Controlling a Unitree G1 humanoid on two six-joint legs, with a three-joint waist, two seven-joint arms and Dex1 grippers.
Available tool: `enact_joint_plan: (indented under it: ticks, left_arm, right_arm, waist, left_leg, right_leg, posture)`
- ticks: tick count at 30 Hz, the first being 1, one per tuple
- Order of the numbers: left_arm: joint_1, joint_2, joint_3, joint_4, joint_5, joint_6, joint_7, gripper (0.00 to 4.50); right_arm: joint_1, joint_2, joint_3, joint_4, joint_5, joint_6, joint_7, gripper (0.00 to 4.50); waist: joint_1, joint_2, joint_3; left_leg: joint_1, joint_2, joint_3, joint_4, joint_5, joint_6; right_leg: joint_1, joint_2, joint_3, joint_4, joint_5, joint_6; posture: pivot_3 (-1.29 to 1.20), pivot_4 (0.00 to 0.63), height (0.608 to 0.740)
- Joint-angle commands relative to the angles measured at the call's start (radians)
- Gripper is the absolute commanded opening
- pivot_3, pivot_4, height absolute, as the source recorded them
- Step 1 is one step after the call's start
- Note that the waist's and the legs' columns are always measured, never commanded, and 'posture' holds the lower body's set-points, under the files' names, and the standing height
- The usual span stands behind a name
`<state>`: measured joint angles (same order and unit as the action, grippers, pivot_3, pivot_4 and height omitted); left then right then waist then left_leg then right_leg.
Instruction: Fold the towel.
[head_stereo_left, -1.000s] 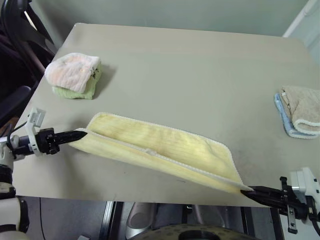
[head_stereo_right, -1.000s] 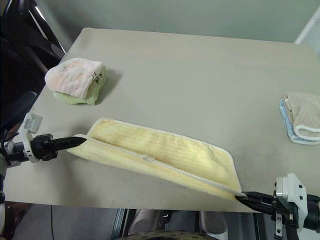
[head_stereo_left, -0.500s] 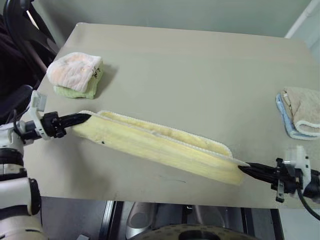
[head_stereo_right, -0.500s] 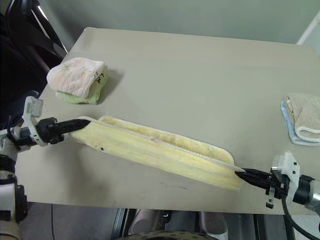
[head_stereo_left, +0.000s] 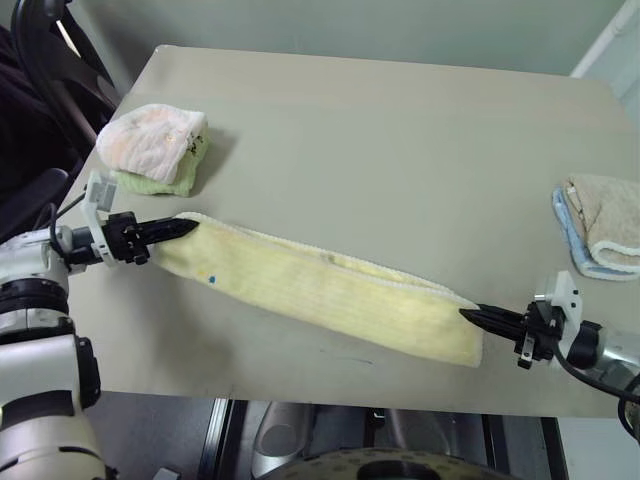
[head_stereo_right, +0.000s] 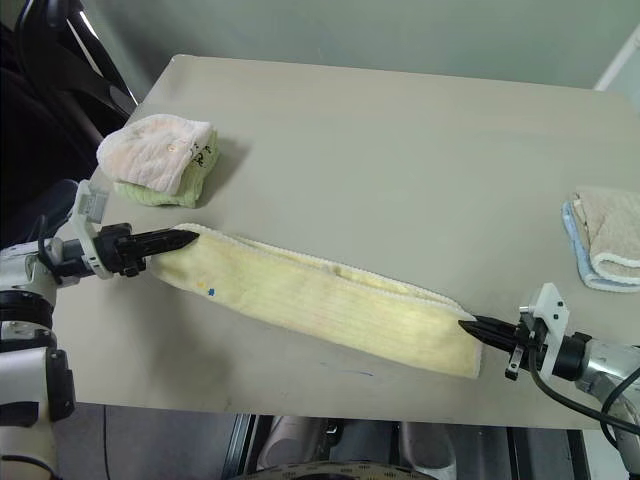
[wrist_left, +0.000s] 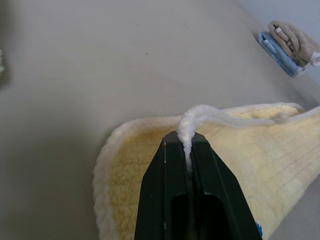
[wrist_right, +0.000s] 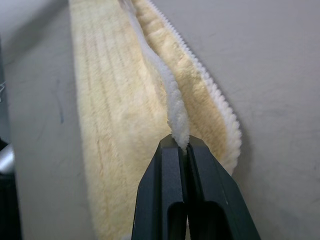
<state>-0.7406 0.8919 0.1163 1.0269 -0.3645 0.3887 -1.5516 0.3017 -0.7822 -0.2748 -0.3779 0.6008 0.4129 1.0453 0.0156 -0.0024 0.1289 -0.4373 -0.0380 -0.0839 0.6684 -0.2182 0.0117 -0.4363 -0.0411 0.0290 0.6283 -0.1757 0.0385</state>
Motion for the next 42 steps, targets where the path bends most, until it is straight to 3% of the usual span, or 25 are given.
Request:
enact_joint_plan:
  ticks: [1, 37, 38, 40, 42]
  left_arm:
    - [-0.019, 0.004, 0.008, -0.008, 0.024, -0.031, -0.015, 0.02]
    - [-0.025, -0.052, 0.065, 0.048, 0.087, -0.162, 0.122, 0.02]
    - [-0.025, -0.053, 0.066, 0.048, 0.085, -0.160, 0.122, 0.00]
    - [-0.025, -0.057, 0.065, 0.048, 0.086, -0.159, 0.123, 0.00]
    - [-0.028, -0.058, 0.064, 0.048, 0.081, -0.134, 0.109, 0.48]
  right_arm:
    - [-0.018, -0.003, 0.013, 0.026, -0.018, 0.004, -0.007, 0.00]
    - [-0.202, 0.015, 0.050, 0.163, -0.034, 0.043, -0.002, 0.00]
    - [-0.205, 0.017, 0.050, 0.163, -0.025, 0.051, 0.000, 0.49]
    - [-0.211, 0.019, 0.051, 0.158, -0.017, 0.062, 0.000, 1.01]
    - [-0.213, 0.014, 0.053, 0.151, -0.004, 0.081, 0.011, 1.70]
  waist:
    - [0.000, 0.000, 0.000]
    - [0.003, 0.000, 0.000]
    - [0.002, 0.000, 0.000]
    - [0.002, 0.000, 0.000]
    - [0.002, 0.000, 0.000]
  left_leg:
    - [0.000, 0.000, 0.000, 0.000, 0.000, 0.000]
    - [0.000, 0.000, 0.000, 0.000, 0.001, 0.001]
    - [0.000, 0.000, 0.000, 0.000, 0.001, 0.001]
    - [0.000, 0.000, 0.000, 0.000, 0.001, 0.001]
    - [0.000, 0.000, 0.000, 0.000, 0.002, 0.001]
  right_leg:
    - [0.000, 0.000, 0.000, 0.000, 0.000, 0.000]
    - [0.000, 0.000, 0.000, 0.000, 0.002, 0.000]
    - [0.000, 0.000, 0.000, 0.000, 0.002, 0.000]
    - [0.000, 0.000, 0.000, 0.000, 0.002, 0.000]
    - [0.000, 0.000, 0.000, 0.000, 0.002, 0.000]
  posture:
    - [0.00, 0.150, 0.733]
    - [0.00, 0.150, 0.733]
    - [0.00, 0.150, 0.733]
    - [0.00, 0.150, 0.733]
    - [0.00, 0.150, 0.733]
